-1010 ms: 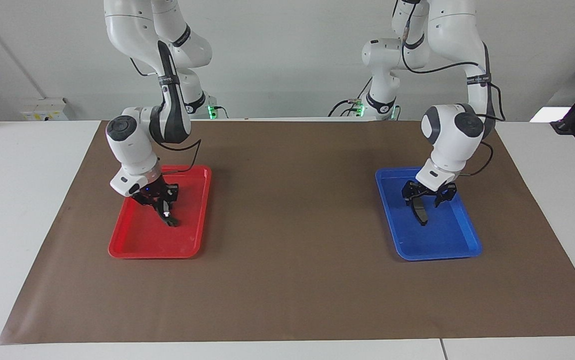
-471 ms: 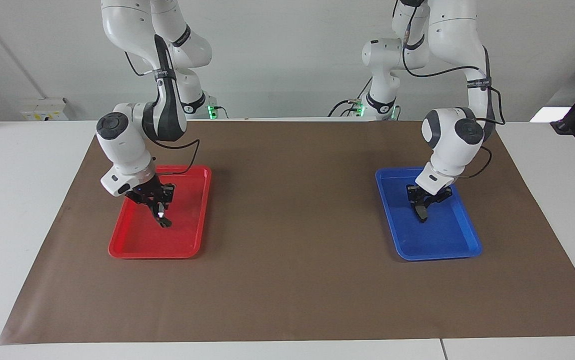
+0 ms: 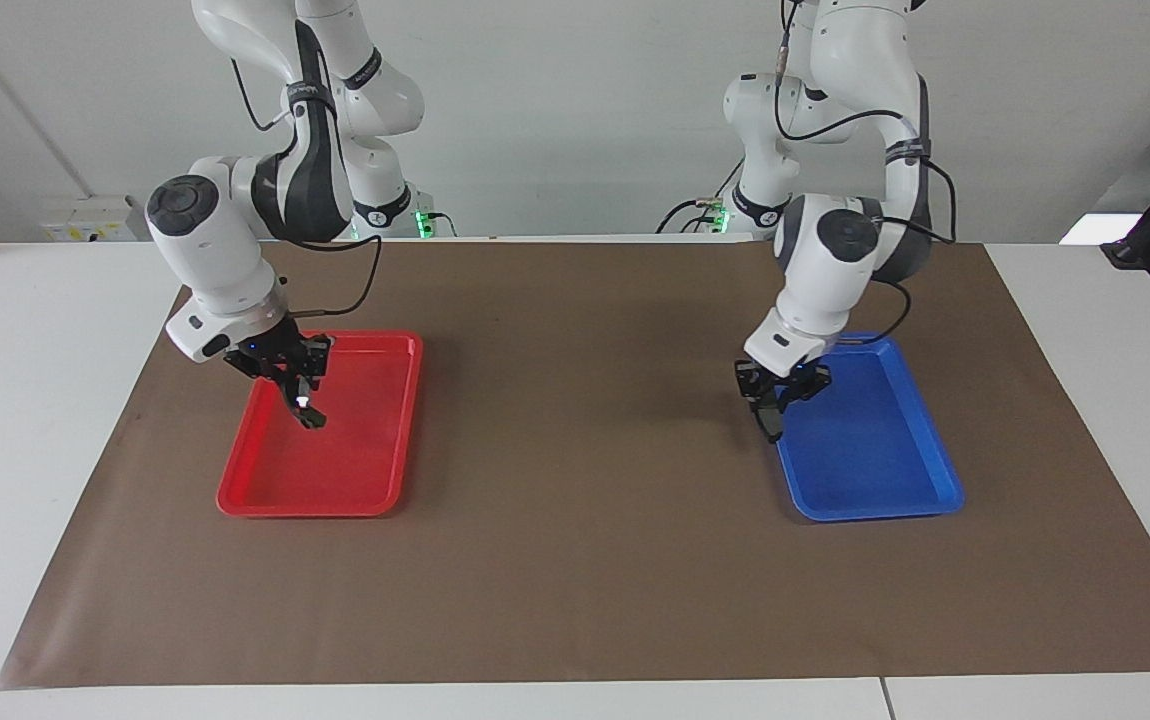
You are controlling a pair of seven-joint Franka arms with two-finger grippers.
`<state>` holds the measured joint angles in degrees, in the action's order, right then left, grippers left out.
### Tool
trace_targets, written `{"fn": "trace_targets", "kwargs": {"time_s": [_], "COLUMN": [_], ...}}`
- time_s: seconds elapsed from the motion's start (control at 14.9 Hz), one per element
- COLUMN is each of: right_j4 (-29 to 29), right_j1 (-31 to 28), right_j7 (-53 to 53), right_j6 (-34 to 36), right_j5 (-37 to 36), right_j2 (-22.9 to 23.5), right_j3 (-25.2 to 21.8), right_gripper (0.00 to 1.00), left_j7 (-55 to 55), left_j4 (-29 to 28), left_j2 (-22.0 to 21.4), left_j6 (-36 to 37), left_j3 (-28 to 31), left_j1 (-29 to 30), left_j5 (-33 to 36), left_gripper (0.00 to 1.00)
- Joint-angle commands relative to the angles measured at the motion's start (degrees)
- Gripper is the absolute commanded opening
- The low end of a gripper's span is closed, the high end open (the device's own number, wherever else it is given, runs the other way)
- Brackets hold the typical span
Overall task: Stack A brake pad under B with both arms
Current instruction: 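Place the small pad mid-table with the left gripper while the right gripper lifts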
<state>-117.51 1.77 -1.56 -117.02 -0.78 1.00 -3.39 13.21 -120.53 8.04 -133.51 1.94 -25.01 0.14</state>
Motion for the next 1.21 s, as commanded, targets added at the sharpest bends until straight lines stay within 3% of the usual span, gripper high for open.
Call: {"fn": "trace_targets", "kwargs": {"time_s": [0.0,0.2,0.47,0.54,0.67,0.74,0.94,1.14], "right_j4": [2.6,2.5,4.1,5.4,7.4,7.8,8.4,11.9], "right_j1": [-0.9,-0.2,3.9,5.4,8.0,8.9,9.7,13.2], "right_j7": [-0.6,-0.2,5.8,8.2,11.8,12.7,12.6,12.9], "right_j6": [3.7,3.0,2.6,2.8,2.6,2.4,1.5,1.9], "right_j5": [1.0,0.9,0.4,0.3,0.2,0.2,0.5,0.9], "right_j2": [-1.0,-1.1,0.8,1.9,4.0,4.7,5.3,8.5], "right_j3": [0.0,0.6,1.6,1.6,1.6,1.6,1.7,2.0], "right_gripper": [0.00,0.00,0.00,0.00,0.00,0.00,0.00,0.00], "left_j7": [10.2,21.1,22.0,22.0,22.2,22.3,20.8,14.4], "left_j4": [5.5,13.6,20.3,20.4,20.0,18.9,14.9,6.9], "left_j2": [5.5,13.3,18.8,18.9,18.9,18.2,12.4,2.6], "left_j6": [-1.2,-1.4,-1.3,-1.6,-1.1,0.1,2.4,3.6], "left_j3": [1.0,1.0,1.0,0.9,0.9,1.0,1.2,1.3], "left_j1": [-7.6,-13.6,-17.8,-17.8,-17.7,-17.4,-15.0,-10.2], "left_j5": [0.2,0.2,-0.2,-0.2,-0.7,-0.8,-0.7,-0.7], "left_gripper": [0.01,0.00,0.04,0.20,0.85,0.99,0.99,0.99]}}
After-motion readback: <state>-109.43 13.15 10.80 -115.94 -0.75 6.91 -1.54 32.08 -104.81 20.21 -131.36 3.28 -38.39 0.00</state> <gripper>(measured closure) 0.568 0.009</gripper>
